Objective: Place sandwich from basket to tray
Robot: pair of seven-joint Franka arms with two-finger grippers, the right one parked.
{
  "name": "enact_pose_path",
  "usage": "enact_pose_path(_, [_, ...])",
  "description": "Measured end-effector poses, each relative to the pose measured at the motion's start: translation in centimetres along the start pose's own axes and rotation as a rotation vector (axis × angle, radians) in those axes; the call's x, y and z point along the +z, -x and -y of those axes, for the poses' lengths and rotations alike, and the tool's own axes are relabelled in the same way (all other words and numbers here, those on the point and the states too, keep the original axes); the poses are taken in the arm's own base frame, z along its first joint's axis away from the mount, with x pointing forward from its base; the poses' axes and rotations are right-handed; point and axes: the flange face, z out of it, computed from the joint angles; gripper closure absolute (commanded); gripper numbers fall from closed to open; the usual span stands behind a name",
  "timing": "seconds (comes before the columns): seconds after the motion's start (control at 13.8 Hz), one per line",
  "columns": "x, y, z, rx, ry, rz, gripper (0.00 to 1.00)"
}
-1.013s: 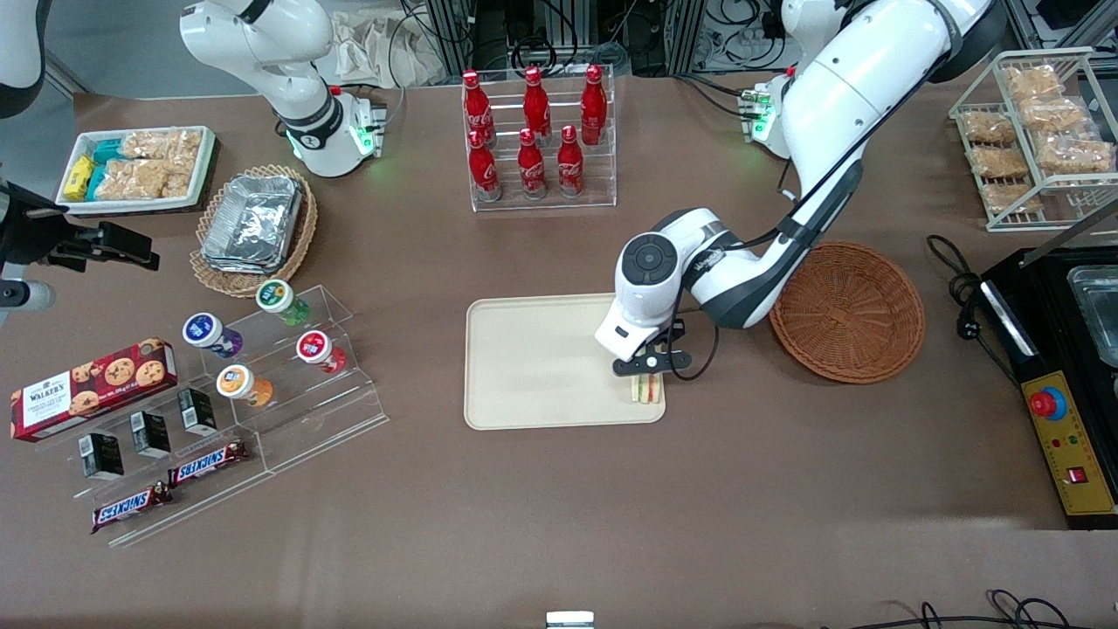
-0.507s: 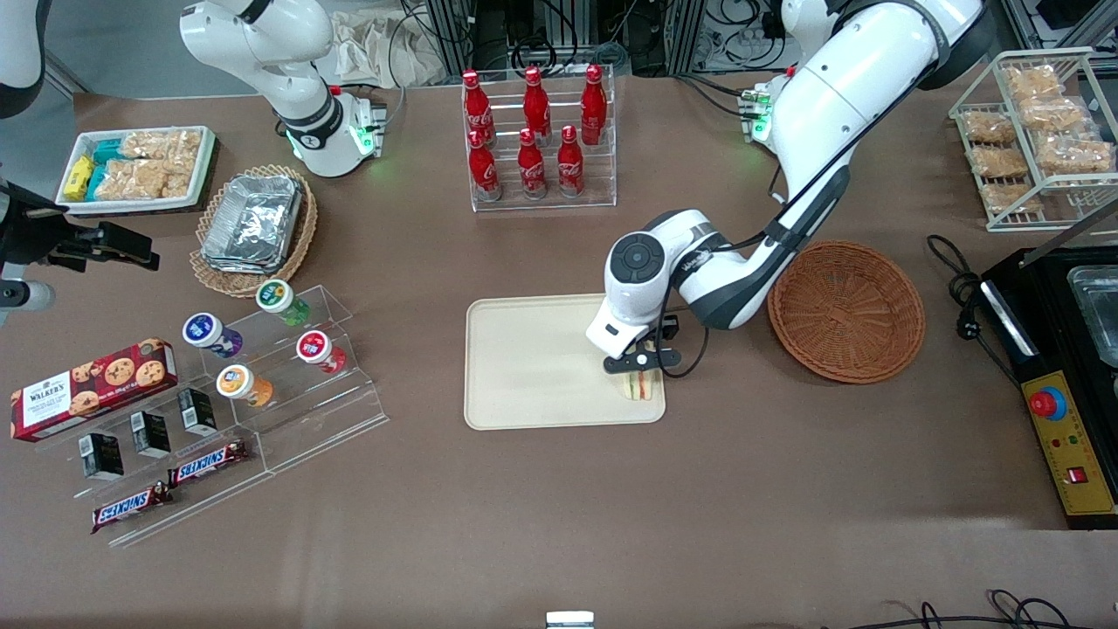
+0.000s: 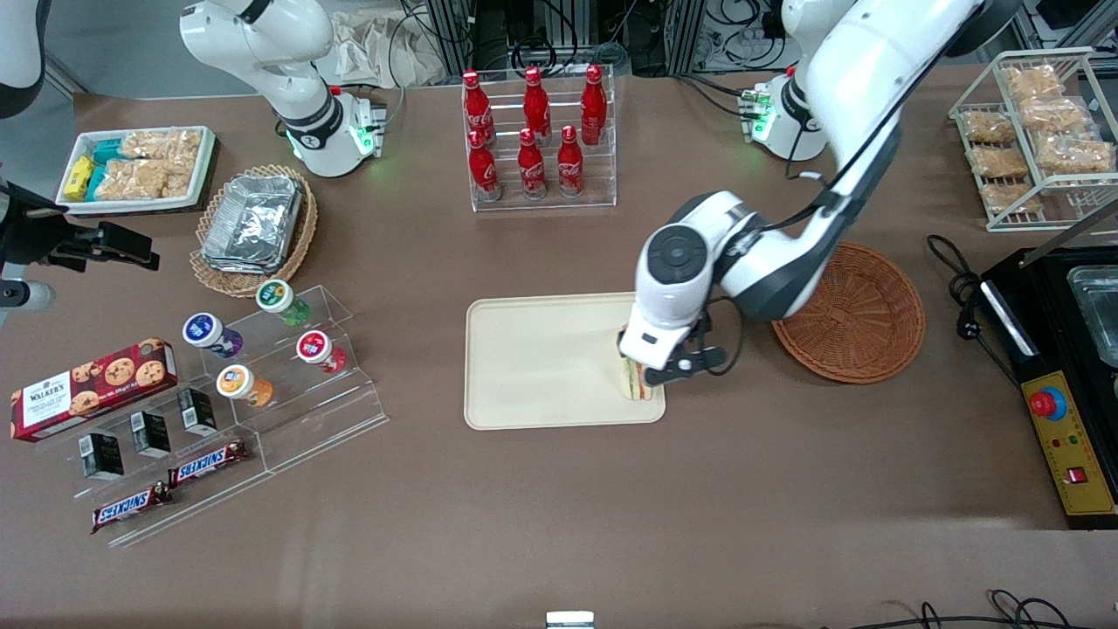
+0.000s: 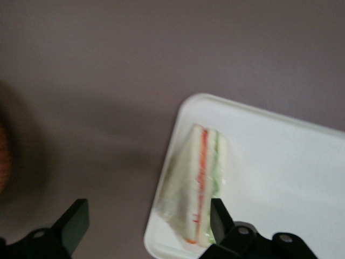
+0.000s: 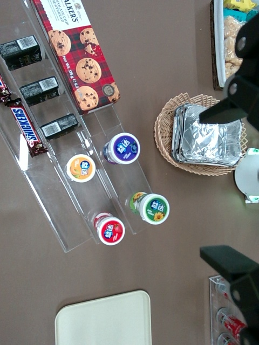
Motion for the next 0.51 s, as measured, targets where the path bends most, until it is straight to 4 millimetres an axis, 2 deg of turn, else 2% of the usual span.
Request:
enact_pose_path(0.22, [-6.1, -4.1, 5.6, -0.051, 0.026, -0.019, 0.01])
enact_pose_path(0.51, [-11.3, -7.5, 13.0, -0.045, 0.055, -0.060, 0.01])
